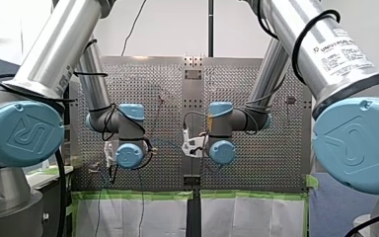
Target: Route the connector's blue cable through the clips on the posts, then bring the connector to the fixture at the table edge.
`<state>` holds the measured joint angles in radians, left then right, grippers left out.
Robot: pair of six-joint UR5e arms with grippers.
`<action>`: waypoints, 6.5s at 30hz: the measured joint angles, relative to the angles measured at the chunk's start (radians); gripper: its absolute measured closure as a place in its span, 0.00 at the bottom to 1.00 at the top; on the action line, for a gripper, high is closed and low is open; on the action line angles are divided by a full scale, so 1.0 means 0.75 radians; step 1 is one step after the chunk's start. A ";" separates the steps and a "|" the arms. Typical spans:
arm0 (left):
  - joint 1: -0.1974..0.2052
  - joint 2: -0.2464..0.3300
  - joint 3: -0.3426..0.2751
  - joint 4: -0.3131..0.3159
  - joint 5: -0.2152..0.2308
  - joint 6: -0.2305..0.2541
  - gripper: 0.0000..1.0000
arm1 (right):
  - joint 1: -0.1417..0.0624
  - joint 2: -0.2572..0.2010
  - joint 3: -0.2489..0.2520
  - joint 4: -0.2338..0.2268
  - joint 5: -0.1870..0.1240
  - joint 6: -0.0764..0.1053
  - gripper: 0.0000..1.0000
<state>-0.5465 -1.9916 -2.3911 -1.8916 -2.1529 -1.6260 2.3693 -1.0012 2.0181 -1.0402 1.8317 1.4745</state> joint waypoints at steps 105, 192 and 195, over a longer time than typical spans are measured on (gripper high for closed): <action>0.000 0.000 0.000 0.000 0.000 0.000 1.00 | 0.000 0.000 0.000 0.000 0.000 0.000 1.00; 0.131 0.118 0.020 -0.226 -0.032 -0.031 1.00 | -0.003 -0.056 -0.255 0.334 -0.057 0.196 1.00; 0.138 0.157 0.056 -0.265 -0.033 -0.040 1.00 | -0.010 -0.092 -0.268 0.351 -0.057 0.198 1.00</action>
<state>-0.4427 -1.8741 -2.3488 -2.0901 -2.1773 -1.6561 2.3621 -1.0699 1.8173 -0.7771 1.7887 1.6228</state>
